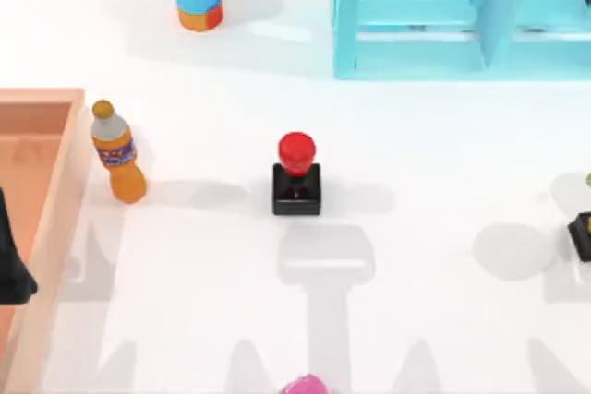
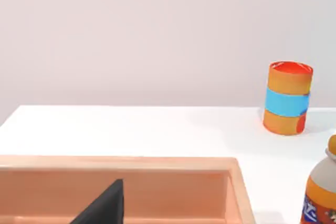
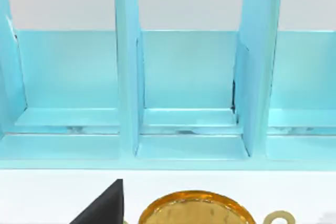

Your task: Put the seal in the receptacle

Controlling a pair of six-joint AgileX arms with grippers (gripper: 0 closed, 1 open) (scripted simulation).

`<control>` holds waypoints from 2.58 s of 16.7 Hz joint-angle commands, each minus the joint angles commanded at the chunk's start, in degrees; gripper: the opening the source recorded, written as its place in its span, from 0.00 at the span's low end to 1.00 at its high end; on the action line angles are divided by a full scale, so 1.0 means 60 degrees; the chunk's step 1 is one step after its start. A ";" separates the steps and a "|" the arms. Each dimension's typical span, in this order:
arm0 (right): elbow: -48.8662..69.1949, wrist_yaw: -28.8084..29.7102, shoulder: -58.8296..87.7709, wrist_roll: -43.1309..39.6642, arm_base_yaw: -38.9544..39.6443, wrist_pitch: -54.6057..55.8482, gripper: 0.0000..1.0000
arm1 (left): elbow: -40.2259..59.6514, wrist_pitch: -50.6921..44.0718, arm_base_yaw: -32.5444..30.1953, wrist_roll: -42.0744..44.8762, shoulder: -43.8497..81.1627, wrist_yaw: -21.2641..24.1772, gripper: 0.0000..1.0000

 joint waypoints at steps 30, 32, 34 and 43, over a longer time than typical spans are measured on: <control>0.0000 0.0000 0.0000 0.0000 0.0000 0.0000 1.00 | 2.1719 -1.4084 -0.5296 -0.4763 2.0739 0.0063 1.00; 0.0000 0.0000 0.0000 0.0000 0.0000 0.0000 1.00 | 2.3127 -1.4956 -0.5577 -0.5113 2.2006 0.0065 1.00; 0.0000 0.0000 0.0000 0.0000 0.0000 0.0000 1.00 | 2.4228 -1.5630 -0.5789 -0.5392 2.2992 0.0067 1.00; 0.0000 0.0000 0.0000 0.0000 0.0000 0.0000 1.00 | 2.5447 -1.6357 -0.5966 -0.5694 2.4094 0.0071 1.00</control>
